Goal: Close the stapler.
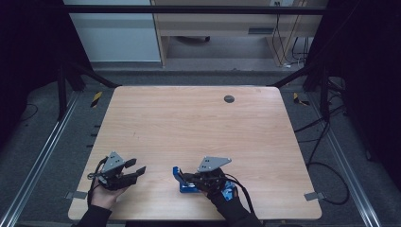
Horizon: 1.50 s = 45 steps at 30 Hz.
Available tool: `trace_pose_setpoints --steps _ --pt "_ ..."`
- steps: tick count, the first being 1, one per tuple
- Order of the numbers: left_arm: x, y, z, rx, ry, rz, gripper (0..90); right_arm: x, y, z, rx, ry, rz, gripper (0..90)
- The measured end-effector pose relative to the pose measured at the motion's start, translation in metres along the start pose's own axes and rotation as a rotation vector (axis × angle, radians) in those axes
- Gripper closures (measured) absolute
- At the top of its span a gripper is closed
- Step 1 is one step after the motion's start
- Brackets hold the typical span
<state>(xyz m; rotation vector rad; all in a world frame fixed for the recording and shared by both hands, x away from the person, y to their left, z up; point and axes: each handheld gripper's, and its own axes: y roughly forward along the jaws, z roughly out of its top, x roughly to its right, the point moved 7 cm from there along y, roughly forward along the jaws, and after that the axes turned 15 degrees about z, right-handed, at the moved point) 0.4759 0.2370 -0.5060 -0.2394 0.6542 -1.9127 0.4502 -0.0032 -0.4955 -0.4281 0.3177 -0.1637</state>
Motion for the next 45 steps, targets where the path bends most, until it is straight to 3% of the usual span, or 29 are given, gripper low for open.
trace_pose_setpoints --steps 19,35,45 --pt "0.0 -0.002 0.0 0.006 0.001 0.002 45.2 0.004 -0.022 -0.007 0.027 0.03 -0.016 90.0" --pt "0.004 -0.001 0.001 0.002 0.006 0.006 43.2 0.01 -0.04 0.024 0.128 -0.009 -0.076 90.0" --pt "0.003 0.0 0.001 -0.001 0.004 0.009 43.0 -0.008 -0.04 0.056 0.174 -0.076 -0.053 90.0"
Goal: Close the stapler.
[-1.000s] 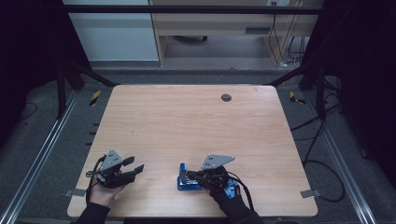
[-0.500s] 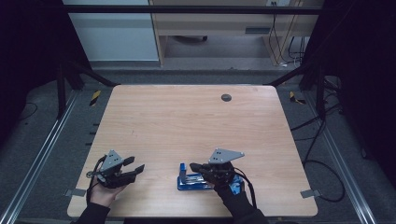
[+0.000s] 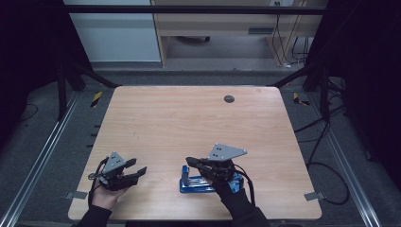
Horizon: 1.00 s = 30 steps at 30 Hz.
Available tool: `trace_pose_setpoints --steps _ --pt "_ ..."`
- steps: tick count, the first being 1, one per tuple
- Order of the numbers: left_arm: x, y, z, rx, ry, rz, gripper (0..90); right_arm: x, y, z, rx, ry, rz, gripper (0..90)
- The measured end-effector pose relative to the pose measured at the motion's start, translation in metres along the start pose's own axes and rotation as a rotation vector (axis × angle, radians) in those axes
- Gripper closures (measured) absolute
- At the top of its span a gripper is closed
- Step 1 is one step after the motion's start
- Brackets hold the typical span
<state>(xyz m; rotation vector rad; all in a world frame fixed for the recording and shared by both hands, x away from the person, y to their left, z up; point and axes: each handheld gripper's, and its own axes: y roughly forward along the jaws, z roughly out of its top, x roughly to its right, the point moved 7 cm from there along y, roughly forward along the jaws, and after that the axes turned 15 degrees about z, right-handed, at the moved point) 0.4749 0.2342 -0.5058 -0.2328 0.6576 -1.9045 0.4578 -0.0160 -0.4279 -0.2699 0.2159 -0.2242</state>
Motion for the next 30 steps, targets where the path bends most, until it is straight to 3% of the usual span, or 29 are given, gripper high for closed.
trace_pose_setpoints --steps 8,12,21,30 --pt "0.001 0.0 0.0 -0.003 0.002 -0.002 42.9 -0.012 0.019 0.004 -0.038 -0.018 0.046 90.0" --pt "0.001 0.0 0.0 -0.002 0.006 -0.005 42.7 -0.013 0.023 -0.002 -0.072 -0.022 0.041 90.0" --pt "0.001 0.0 0.0 -0.002 0.008 -0.004 42.6 -0.007 0.013 -0.015 -0.099 -0.007 0.015 90.0" --pt "0.001 -0.001 0.0 -0.001 0.011 -0.004 42.6 0.005 -0.011 -0.037 -0.112 0.043 -0.033 90.0"
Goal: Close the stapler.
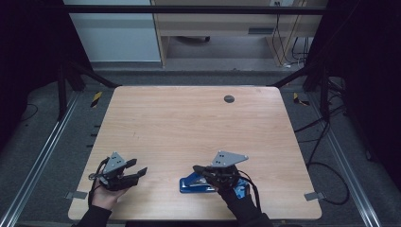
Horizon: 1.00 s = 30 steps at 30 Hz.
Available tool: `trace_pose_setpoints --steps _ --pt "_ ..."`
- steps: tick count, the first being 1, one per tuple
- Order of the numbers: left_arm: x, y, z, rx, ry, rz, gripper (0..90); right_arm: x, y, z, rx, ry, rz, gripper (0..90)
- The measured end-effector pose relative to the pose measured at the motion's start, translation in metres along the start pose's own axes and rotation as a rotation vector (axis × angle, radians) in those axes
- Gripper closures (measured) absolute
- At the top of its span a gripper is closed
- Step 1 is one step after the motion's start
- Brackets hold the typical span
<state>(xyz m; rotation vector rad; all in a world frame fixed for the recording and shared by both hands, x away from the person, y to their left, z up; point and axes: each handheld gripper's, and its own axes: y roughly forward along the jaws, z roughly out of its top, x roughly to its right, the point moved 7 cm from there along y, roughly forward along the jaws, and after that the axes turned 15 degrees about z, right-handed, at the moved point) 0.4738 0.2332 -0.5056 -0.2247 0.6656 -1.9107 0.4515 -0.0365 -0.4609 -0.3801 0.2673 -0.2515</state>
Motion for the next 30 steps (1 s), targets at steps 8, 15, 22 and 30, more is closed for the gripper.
trace_pose_setpoints --steps 8,15,22,30 --pt "0.0 0.0 0.0 -0.001 -0.001 -0.002 42.6 0.008 -0.011 -0.014 -0.015 0.033 -0.023 90.0" --pt "0.0 0.0 0.0 -0.001 0.002 -0.001 42.6 0.012 -0.019 -0.025 -0.031 0.054 -0.037 90.0" --pt "0.001 0.0 0.0 -0.002 0.002 -0.001 42.6 0.017 -0.026 -0.039 -0.058 0.082 -0.049 90.0" --pt "0.001 0.0 0.0 -0.002 0.001 -0.001 42.6 0.021 -0.026 -0.05 -0.087 0.099 -0.054 90.0"
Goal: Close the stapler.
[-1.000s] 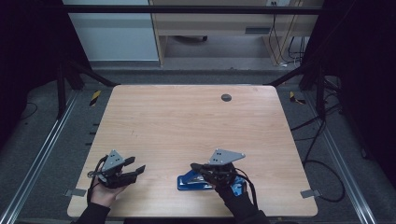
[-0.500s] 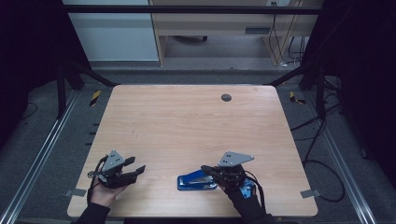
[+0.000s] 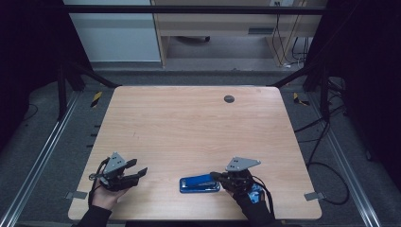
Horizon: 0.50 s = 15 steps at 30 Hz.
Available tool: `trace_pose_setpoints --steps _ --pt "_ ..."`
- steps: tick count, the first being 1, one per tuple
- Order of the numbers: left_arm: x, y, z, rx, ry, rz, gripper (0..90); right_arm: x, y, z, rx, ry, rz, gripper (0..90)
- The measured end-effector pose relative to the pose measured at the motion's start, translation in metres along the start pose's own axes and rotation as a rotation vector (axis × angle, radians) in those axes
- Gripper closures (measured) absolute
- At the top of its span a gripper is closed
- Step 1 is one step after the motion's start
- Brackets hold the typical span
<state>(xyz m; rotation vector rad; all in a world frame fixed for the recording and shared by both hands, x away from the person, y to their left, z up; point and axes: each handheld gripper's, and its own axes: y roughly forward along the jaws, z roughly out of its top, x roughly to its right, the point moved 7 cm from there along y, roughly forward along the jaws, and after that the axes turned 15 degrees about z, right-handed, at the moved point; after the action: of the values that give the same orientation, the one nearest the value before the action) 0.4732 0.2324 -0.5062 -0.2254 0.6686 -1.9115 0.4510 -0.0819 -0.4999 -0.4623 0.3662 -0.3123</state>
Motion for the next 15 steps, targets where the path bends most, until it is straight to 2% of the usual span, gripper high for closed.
trace_pose_setpoints --steps 3,6,8,15 --pt "0.0 0.0003 -0.0002 -0.002 0.001 -0.001 42.6 0.0003 -0.0001 -0.001 0.006 0.005 0.004 90.0" --pt "0.0006 0.0005 -0.0004 -0.004 -0.002 -0.001 42.6 0.0005 0.0022 -0.0048 0.008 0.029 0.03 90.0" --pt "0.0007 0.0005 -0.0004 -0.003 0.0 -0.001 42.6 0.0002 0.004 -0.0077 -0.013 0.006 0.011 90.0" --pt "0.0009 0.0004 -0.0006 -0.006 0.002 0.0 42.5 0.0002 0.0041 -0.0085 -0.004 0.001 0.01 90.0"
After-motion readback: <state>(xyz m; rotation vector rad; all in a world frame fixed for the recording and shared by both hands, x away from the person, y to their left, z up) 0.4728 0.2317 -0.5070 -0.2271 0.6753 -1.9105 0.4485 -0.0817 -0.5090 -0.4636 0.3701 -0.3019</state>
